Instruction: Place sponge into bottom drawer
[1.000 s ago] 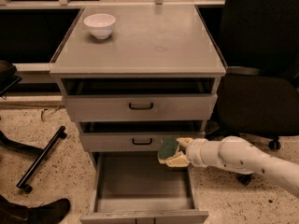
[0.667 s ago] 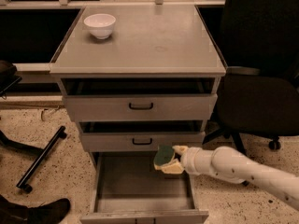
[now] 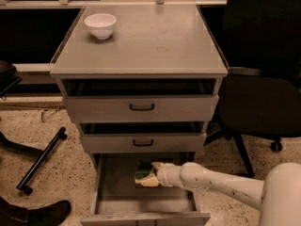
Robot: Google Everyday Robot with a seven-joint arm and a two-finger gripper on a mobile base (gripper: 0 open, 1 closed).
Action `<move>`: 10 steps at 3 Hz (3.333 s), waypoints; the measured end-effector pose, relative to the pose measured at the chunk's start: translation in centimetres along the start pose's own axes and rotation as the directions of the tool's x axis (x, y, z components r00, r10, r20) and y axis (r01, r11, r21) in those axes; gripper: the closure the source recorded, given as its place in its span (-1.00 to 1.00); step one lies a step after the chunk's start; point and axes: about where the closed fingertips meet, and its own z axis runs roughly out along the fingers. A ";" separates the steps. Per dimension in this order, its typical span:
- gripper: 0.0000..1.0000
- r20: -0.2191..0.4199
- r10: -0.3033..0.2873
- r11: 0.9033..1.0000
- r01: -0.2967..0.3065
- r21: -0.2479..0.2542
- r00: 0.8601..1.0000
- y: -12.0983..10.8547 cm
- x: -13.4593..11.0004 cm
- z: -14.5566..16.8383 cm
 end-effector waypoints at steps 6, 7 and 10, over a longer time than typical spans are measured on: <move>1.00 -0.048 0.133 0.991 -0.132 0.023 0.990 1.1 13.6 17.8; 0.69 -0.048 0.133 0.991 -0.132 0.023 0.990 1.1 13.6 17.8; -0.72 -0.048 0.133 0.991 -0.132 0.023 0.990 1.1 13.6 17.8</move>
Offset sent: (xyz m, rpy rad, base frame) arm -0.0111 0.0110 -0.0374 0.0280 0.0515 -0.0144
